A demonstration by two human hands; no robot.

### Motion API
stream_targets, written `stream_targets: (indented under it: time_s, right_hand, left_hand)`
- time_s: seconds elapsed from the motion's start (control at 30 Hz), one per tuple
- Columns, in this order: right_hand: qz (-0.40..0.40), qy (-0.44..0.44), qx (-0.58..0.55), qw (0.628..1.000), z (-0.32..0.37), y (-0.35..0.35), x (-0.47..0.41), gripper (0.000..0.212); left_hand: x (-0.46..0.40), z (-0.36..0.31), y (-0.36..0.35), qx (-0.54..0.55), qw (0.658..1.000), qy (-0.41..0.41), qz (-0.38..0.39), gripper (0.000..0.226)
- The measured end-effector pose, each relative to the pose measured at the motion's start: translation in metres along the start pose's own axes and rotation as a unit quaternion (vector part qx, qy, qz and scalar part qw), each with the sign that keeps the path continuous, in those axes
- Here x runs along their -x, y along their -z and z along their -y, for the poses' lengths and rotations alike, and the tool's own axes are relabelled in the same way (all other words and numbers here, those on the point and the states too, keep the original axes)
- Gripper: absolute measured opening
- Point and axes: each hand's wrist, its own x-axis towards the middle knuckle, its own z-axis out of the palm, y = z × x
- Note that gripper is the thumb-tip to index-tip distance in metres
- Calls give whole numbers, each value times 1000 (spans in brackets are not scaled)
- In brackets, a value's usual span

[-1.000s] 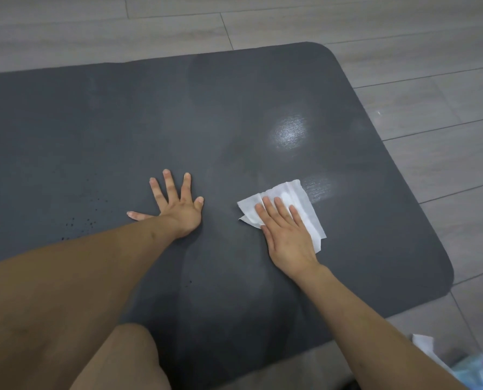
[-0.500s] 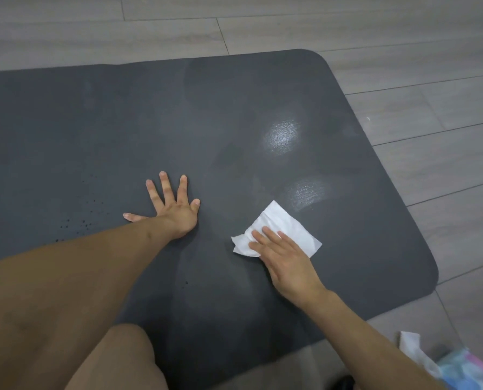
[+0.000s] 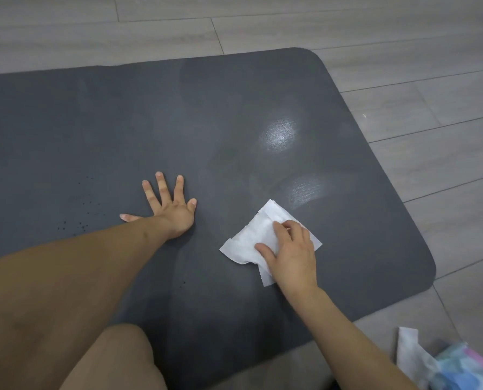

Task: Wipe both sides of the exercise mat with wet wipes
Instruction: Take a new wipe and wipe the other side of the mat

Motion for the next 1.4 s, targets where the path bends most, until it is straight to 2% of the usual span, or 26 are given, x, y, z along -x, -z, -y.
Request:
stream_targets:
  time_s: [0.13,0.27,0.33,0.47,0.57,0.67,0.77,0.9,0.97,1.07,1.17,1.27,1.4]
  right_hand:
    - [-27,-36,-69,997,7,-6,-9,34]
    - [-39,-41,-76,996,3,-4,-25,5]
    - [-34,-38,-62,997,1,-1,-28,9]
    - [-34,-43,0,998,-4,7,-25,33]
    - [-20,-69,-20,997,-2,11,-22,40]
    - [-33,-105,-42,993,-4,16,-29,38]
    - [29,-114,-44,992,-5,22,-40,34]
    - [58,-104,-14,993,-8,31,-51,12]
    - [27,-97,-33,994,-11,47,-56,13]
    - [-100,-89,-93,987,-14,89,-69,15]
    - [-158,-25,-129,979,-8,130,-78,8]
    - [-159,73,-73,982,-3,134,-72,21]
    - [-38,145,35,988,-5,89,-48,17]
  left_hand:
    - [-2,0,0,-4,1000,3,1,63]
    - [-4,1,-2,-6,1000,3,1,63]
    - [-4,1,-2,-6,1000,2,-2,63]
    - [-5,0,-3,-3,1000,2,-5,63]
    - [-5,0,-2,-3,1000,4,-2,63]
    - [-6,1,-3,-1,1000,3,-4,63]
    - [-7,2,-4,-1,1000,3,-7,63]
    - [-8,3,-3,1,1000,4,-4,63]
    - [-9,3,-3,-2,1000,3,-3,64]
    - [-11,4,-4,-2,1000,3,-2,64]
    - [-8,4,-4,-3,1000,3,-4,63]
    - [-5,1,-2,-2,1000,4,-5,62]
    - [-5,1,-2,-1,1000,6,-2,63]
